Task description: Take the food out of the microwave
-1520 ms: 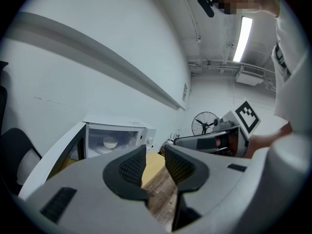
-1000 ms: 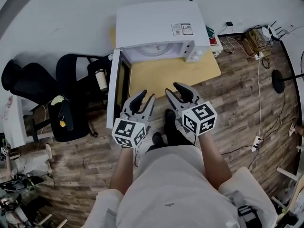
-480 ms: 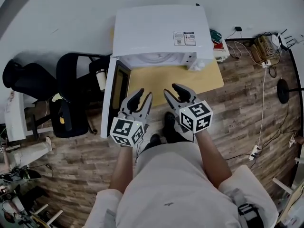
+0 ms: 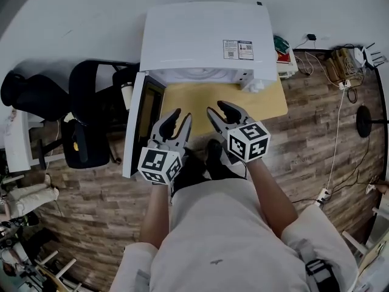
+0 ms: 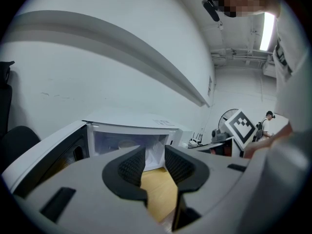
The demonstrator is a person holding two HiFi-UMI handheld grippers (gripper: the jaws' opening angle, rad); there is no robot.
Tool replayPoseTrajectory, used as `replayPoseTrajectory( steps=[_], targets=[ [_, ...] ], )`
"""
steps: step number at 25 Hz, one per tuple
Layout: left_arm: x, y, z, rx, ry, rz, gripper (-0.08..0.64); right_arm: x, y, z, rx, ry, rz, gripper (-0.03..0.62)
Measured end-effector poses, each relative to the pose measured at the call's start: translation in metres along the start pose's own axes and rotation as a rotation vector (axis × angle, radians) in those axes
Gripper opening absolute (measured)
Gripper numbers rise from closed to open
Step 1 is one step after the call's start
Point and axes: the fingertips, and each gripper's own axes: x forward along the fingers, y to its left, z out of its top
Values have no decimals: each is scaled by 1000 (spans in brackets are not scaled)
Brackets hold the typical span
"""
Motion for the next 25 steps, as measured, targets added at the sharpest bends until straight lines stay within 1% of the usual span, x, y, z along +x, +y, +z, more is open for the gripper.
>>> replayPoseTrajectory(
  steps=[5, 10, 21, 25],
  targets=[
    [2, 11, 0, -7, -9, 9, 112, 18, -4, -8, 62, 8, 0, 149],
    [3, 20, -2, -13, -4, -1, 112, 37, -9, -13, 165, -8, -3, 150],
    [14, 40, -7, -11, 7, -49, 114, 82, -31, -6, 433, -121, -16, 150],
    [18, 46, -7, -10, 13, -63, 112, 96, -47, -5, 558, -180, -35, 150]
  ],
)
